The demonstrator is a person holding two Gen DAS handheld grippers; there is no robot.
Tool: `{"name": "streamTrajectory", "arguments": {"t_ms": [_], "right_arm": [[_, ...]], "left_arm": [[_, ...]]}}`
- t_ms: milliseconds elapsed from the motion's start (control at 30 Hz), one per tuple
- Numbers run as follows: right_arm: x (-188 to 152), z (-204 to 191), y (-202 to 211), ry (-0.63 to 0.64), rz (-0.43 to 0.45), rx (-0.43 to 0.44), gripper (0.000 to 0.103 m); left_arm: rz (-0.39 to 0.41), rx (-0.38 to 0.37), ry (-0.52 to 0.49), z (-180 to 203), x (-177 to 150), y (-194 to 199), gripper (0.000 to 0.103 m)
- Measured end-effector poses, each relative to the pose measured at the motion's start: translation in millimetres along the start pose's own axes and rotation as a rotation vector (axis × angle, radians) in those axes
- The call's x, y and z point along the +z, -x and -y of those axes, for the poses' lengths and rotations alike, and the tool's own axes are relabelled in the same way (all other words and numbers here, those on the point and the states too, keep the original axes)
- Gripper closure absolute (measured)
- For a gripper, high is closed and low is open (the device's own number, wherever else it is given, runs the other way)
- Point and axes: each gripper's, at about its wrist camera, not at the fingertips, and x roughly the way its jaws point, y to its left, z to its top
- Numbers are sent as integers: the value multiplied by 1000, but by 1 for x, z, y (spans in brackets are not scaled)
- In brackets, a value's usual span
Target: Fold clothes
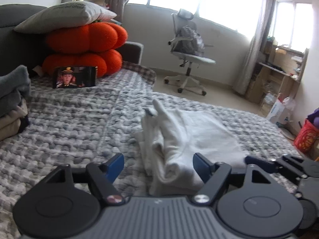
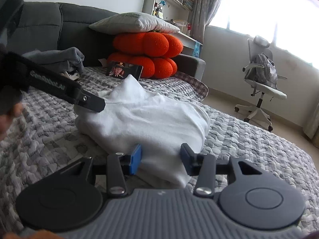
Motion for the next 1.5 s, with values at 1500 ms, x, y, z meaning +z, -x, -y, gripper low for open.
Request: {"name": "streamTrajectory", "arguments": {"t_ms": [1500], "right_arm": [[3, -26, -15, -24, -26, -88, 56]], "left_arm": [[-50, -30, 122, -13, -20, -37, 35]]}}
